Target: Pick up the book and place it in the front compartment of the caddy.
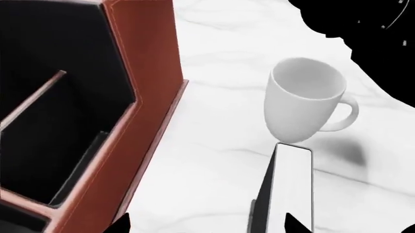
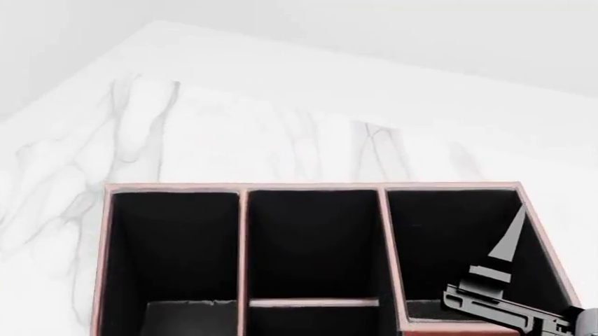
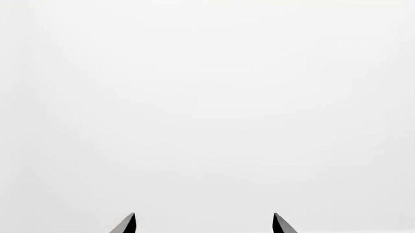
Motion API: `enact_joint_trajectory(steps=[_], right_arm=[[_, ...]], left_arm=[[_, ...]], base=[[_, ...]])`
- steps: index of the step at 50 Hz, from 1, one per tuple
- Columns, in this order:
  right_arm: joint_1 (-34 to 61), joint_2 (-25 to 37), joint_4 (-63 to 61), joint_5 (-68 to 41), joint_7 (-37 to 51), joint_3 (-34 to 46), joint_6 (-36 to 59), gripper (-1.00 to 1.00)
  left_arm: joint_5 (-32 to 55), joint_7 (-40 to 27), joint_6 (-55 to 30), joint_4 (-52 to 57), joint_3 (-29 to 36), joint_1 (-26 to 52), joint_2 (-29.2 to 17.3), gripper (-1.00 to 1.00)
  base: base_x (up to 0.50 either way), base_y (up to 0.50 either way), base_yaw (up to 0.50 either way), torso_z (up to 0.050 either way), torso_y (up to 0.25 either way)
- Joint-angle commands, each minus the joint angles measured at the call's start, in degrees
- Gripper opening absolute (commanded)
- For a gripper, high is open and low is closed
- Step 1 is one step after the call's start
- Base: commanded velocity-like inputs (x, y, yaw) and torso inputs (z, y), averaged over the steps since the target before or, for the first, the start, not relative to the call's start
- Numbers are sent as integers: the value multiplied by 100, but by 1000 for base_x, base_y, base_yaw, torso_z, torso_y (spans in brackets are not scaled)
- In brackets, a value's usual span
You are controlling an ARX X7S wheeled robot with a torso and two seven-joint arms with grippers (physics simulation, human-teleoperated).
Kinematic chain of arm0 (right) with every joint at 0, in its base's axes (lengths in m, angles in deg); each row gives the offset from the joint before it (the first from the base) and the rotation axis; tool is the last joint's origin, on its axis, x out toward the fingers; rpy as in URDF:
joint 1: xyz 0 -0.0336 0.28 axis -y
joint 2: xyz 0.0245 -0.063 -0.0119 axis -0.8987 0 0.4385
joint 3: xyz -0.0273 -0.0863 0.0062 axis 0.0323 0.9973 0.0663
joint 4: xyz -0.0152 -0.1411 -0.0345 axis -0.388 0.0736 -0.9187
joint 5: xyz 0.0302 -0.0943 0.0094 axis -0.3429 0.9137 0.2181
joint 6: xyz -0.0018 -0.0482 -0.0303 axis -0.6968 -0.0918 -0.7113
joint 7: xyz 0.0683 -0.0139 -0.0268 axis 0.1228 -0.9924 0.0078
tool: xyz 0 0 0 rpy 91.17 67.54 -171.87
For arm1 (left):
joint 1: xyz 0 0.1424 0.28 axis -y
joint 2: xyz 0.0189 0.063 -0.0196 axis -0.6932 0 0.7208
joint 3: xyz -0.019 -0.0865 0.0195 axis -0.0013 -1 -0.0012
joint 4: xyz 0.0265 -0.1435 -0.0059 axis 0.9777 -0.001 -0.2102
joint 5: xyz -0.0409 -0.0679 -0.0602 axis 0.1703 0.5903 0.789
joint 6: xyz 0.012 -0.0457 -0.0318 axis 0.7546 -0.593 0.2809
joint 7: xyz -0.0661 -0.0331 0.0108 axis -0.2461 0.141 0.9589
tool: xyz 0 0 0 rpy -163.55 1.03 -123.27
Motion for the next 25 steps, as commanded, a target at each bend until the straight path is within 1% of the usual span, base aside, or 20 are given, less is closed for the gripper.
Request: enact_joint_trajectory(steps=[1, 14, 17, 25], right_arm=[[-4, 19, 41, 16, 18, 29, -51, 100], [-15, 40, 57, 14, 32, 60, -95, 100], [-21, 48, 40, 5, 36, 67, -86, 100], [-13, 70, 56, -12, 40, 75, -92, 100]], left_arm=[[71, 138, -74, 33, 174, 114, 14, 100], [-109, 188, -103, -56, 489, 238, 126, 100], [-162, 340, -80, -182, 620, 317, 150, 100], [-318, 494, -54, -306, 902, 444, 244, 100]], base=[[0, 0, 0, 0, 0], [0, 0, 0, 0, 0], [0, 0, 0, 0, 0], [0, 0, 0, 0, 0]])
